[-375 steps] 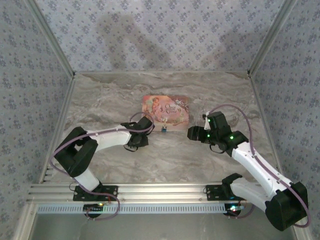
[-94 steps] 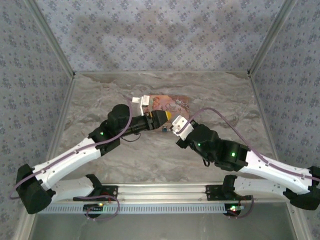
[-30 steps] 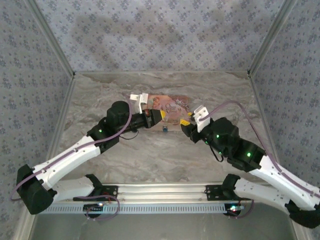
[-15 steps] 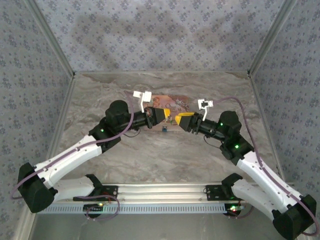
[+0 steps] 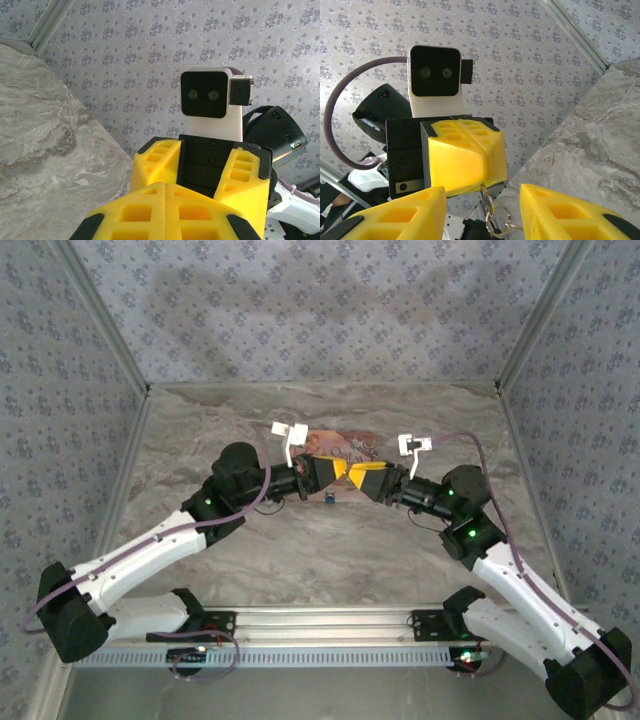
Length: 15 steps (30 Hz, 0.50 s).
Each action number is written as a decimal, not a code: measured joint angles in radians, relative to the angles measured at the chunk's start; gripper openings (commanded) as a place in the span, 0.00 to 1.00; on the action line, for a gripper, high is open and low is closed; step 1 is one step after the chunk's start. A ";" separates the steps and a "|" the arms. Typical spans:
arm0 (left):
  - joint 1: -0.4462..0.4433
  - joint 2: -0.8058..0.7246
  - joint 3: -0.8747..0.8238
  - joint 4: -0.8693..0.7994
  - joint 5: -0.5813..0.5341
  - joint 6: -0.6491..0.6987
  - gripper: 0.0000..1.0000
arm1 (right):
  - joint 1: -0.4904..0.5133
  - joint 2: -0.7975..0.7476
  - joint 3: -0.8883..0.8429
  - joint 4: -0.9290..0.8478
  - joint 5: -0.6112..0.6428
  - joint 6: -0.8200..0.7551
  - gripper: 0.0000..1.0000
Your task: Unlock a padlock with a key
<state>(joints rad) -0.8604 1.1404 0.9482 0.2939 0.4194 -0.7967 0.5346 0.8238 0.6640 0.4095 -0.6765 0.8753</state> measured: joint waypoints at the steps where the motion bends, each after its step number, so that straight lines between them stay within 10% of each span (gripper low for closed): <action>1: 0.000 0.001 0.000 0.000 0.000 0.000 0.00 | 0.000 0.001 0.000 0.000 -0.002 0.000 0.43; 15: 0.000 0.010 0.003 0.023 0.001 0.000 0.00 | 0.016 0.031 0.000 -0.031 -0.005 -0.039 0.23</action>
<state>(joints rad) -0.8608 1.1503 0.9508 0.3164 0.4206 -0.7971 0.5507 0.8547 0.6640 0.3782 -0.6815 0.8364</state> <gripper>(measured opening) 0.042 0.293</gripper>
